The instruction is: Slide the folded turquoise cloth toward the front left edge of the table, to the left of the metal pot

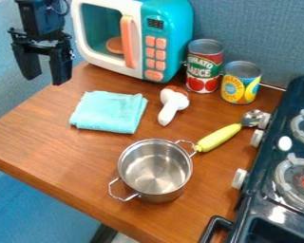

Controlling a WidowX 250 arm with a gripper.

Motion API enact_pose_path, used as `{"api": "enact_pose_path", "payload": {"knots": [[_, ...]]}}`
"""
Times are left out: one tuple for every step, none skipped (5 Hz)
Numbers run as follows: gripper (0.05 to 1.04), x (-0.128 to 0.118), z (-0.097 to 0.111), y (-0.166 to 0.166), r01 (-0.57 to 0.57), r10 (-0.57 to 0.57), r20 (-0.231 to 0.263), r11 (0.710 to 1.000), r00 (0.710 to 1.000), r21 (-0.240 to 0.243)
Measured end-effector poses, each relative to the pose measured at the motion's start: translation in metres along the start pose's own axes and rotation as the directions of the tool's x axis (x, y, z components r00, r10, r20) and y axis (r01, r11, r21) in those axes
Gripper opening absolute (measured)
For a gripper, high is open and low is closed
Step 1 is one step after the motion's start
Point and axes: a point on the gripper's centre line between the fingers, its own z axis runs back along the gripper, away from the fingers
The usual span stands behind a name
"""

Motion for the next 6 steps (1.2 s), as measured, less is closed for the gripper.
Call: {"api": "enact_pose_path", "payload": {"knots": [[1.0, -0.001, -0.012, 0.0, -0.002, 0.002, -0.032, 1.0, 0.999, -0.011], [1.0, 0.019, -0.021, 0.003, -0.02, 0.017, 0.082, 0.999, 0.997, 0.034], [1.0, 0.033, -0.03, -0.018, -0.058, 0.05, 0.144, 0.997, 0.988, 0.05], [1.0, 0.041, -0.037, -0.024, -0.13, 0.113, 0.203, 0.989, 0.973, 0.068], [1.0, 0.054, -0.046, -0.026, -0.225, 0.207, 0.26, 0.974, 0.943, 0.038], [1.0, 0.065, -0.054, -0.023, -0.3, 0.282, 0.304, 0.954, 0.91, 0.013]]}}
